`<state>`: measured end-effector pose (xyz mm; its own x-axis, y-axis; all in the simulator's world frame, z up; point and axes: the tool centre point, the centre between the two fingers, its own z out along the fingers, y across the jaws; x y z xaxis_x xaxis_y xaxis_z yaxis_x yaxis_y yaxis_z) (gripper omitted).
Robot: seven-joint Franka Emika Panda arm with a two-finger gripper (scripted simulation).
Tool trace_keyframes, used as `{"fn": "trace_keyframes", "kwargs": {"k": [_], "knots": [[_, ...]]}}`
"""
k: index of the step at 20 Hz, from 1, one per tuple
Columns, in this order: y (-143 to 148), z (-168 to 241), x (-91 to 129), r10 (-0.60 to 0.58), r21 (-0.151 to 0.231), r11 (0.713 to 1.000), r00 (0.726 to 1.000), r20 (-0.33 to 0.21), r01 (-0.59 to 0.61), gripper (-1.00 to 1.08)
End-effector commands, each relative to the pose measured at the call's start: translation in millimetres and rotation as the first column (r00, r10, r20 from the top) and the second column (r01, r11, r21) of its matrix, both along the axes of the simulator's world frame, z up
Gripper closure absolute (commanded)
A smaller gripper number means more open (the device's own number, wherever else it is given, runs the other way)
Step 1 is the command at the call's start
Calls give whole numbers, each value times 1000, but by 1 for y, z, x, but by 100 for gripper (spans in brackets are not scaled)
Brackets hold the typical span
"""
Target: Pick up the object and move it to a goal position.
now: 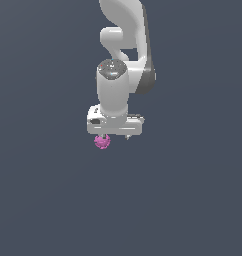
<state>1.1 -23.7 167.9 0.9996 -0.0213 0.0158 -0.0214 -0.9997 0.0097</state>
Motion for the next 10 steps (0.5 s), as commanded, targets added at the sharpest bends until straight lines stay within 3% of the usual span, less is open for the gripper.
{"fn": "trace_keyframes", "kwargs": {"k": [1,10], "knots": [[0,0,0,0,0,1000,1000,0,0,-92],[-12,21,13,18,-23,1000,999,48,-17,-92]]}}
